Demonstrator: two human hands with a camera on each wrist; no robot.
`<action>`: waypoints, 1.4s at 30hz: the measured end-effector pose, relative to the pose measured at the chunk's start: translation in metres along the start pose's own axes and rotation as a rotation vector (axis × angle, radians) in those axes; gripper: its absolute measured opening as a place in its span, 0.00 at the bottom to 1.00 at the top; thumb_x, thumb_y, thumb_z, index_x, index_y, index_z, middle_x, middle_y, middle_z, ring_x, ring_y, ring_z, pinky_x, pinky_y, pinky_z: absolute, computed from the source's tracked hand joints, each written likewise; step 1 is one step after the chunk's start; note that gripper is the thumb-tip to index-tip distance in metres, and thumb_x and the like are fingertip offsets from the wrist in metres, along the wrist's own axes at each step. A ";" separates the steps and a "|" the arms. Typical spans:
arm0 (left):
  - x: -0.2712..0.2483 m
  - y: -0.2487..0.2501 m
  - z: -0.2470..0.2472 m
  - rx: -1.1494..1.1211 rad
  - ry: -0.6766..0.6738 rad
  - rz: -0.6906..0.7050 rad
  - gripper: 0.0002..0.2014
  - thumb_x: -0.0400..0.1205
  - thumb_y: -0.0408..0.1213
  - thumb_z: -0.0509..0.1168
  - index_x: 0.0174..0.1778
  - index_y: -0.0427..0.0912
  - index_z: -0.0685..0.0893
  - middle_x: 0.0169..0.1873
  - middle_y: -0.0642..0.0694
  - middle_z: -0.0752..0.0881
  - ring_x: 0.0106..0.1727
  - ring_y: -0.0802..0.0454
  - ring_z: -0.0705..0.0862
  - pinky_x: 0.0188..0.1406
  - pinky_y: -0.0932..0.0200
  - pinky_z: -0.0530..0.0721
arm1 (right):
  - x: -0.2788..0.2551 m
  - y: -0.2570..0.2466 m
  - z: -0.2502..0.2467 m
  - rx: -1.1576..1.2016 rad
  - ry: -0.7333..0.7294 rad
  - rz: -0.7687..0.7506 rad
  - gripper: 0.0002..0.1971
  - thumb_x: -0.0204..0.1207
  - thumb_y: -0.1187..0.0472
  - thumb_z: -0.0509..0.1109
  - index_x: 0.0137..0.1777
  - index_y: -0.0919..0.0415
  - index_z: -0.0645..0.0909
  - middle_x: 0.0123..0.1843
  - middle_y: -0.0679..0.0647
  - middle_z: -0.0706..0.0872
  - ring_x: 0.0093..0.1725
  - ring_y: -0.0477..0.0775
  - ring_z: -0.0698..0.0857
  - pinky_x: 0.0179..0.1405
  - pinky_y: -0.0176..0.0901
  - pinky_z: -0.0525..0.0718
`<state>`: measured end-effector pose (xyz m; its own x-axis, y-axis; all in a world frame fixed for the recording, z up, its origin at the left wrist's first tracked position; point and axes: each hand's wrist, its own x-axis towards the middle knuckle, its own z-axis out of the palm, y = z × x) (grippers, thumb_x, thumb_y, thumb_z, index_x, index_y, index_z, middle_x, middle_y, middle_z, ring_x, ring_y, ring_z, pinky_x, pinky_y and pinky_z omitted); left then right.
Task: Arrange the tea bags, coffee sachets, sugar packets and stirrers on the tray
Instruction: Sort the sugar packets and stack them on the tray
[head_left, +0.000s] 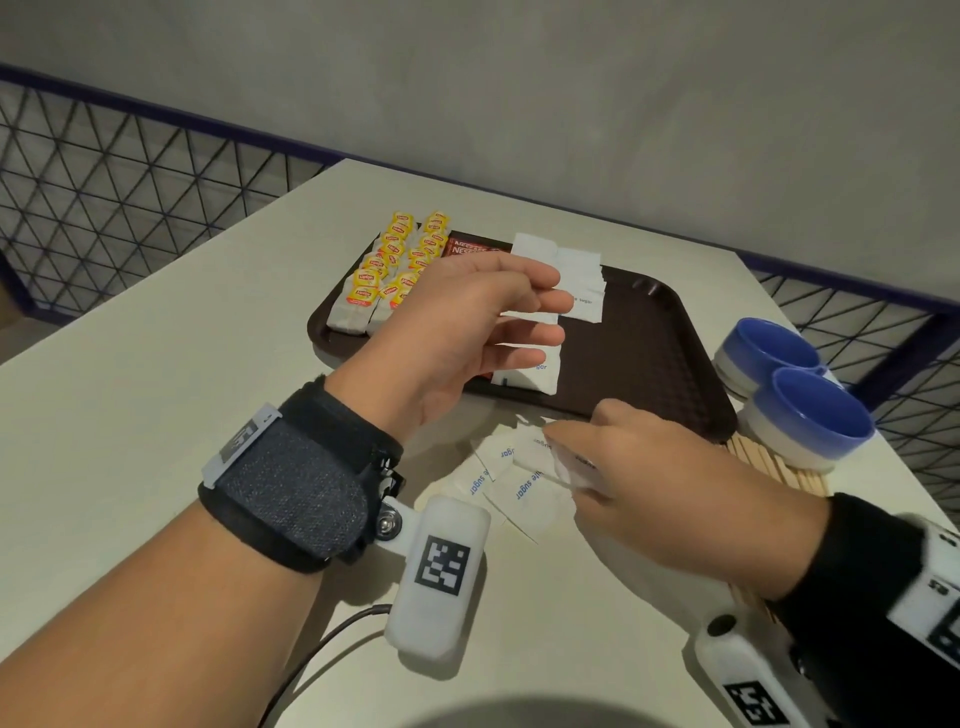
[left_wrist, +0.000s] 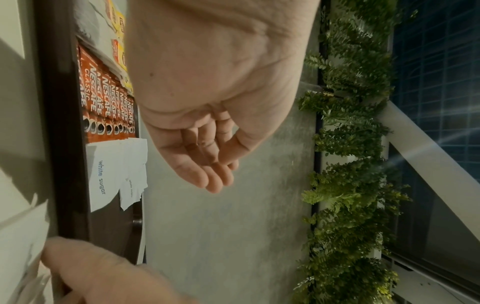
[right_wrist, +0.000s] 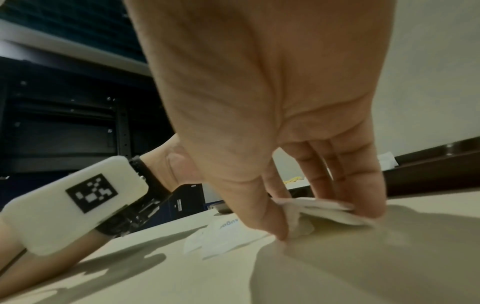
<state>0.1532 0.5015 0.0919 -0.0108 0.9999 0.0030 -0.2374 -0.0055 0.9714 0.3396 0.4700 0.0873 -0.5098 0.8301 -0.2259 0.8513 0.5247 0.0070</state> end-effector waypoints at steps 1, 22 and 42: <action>0.000 0.000 0.000 -0.002 0.001 -0.005 0.13 0.85 0.24 0.62 0.51 0.42 0.89 0.45 0.45 0.95 0.39 0.49 0.92 0.33 0.58 0.87 | 0.001 0.000 0.000 -0.016 0.008 -0.007 0.09 0.81 0.53 0.64 0.59 0.44 0.72 0.48 0.46 0.73 0.45 0.51 0.81 0.44 0.50 0.86; 0.005 -0.010 -0.002 0.038 -0.159 -0.013 0.15 0.82 0.20 0.70 0.61 0.38 0.90 0.52 0.41 0.95 0.54 0.45 0.94 0.61 0.41 0.91 | 0.036 0.045 -0.032 1.546 0.254 -0.042 0.27 0.70 0.76 0.73 0.69 0.59 0.82 0.59 0.59 0.93 0.60 0.62 0.92 0.56 0.55 0.92; 0.001 -0.011 0.012 -0.025 -0.081 -0.067 0.08 0.80 0.39 0.74 0.41 0.40 0.94 0.47 0.38 0.95 0.47 0.40 0.95 0.41 0.60 0.93 | 0.034 0.038 -0.003 1.590 0.599 -0.023 0.15 0.73 0.73 0.78 0.58 0.63 0.86 0.49 0.55 0.95 0.40 0.52 0.89 0.32 0.40 0.86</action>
<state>0.1678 0.5023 0.0839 0.0846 0.9956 -0.0413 -0.2597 0.0620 0.9637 0.3544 0.5193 0.0828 -0.1777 0.9705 0.1628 -0.0715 0.1522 -0.9858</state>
